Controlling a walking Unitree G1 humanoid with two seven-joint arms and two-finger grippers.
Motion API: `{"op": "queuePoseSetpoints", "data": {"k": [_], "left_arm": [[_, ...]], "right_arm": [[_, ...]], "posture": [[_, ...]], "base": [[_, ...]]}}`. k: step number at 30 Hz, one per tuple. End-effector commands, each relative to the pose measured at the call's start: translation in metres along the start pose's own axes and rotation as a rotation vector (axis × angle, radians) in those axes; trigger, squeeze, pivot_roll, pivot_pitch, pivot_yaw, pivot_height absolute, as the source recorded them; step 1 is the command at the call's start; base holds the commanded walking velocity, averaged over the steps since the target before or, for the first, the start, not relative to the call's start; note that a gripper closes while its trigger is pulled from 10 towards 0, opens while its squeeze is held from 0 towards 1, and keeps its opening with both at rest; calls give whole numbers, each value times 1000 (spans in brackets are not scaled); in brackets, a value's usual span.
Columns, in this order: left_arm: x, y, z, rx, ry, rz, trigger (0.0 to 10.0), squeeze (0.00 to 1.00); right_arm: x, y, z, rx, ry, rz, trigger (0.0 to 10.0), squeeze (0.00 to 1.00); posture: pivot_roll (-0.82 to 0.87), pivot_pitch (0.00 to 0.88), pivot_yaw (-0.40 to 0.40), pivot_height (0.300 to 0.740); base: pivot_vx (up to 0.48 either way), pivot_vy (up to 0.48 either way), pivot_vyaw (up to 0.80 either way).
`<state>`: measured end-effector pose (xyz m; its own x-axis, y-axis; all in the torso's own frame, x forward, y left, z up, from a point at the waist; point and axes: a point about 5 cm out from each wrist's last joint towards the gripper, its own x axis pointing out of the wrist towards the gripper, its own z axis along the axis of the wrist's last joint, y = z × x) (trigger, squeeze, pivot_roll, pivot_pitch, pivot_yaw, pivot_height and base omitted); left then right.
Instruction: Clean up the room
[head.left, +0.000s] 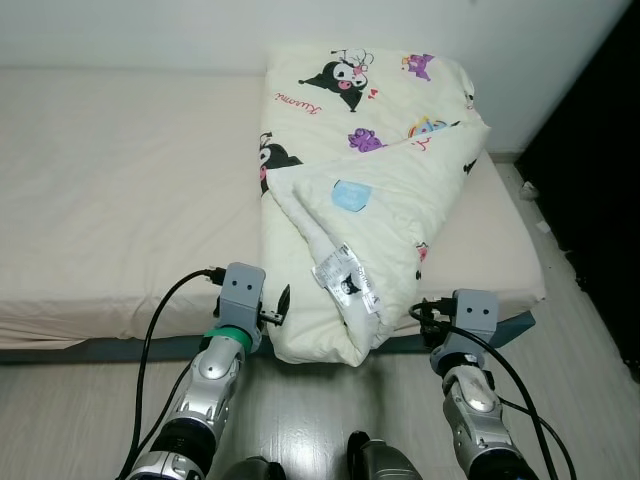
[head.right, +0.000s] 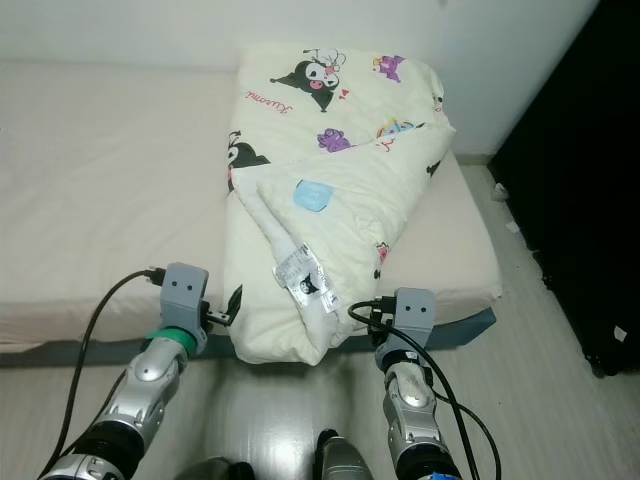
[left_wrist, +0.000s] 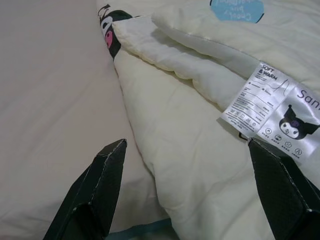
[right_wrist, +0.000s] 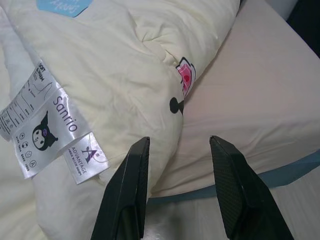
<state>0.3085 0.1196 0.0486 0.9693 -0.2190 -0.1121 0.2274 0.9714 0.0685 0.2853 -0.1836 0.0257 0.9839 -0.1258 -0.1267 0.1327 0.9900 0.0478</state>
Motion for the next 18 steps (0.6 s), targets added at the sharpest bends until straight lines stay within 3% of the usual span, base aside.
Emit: {"op": "queuePoseSetpoints", "data": {"k": [1, 18], "left_arm": [[-5, 0, -5, -19, 10, 4, 10000, 0], [-5, 0, -5, -38, 1, -13, 10000, 0]], "right_arm": [[-3, -2, -6, -2, 27, -5, 10000, 0], [-3, 1, -6, -2, 31, 11, 10000, 0]], "posture": [[-21, 126, 39, 740], [-21, 126, 38, 740]], "base": [[244, 0, 0], [340, 0, 0]]}}
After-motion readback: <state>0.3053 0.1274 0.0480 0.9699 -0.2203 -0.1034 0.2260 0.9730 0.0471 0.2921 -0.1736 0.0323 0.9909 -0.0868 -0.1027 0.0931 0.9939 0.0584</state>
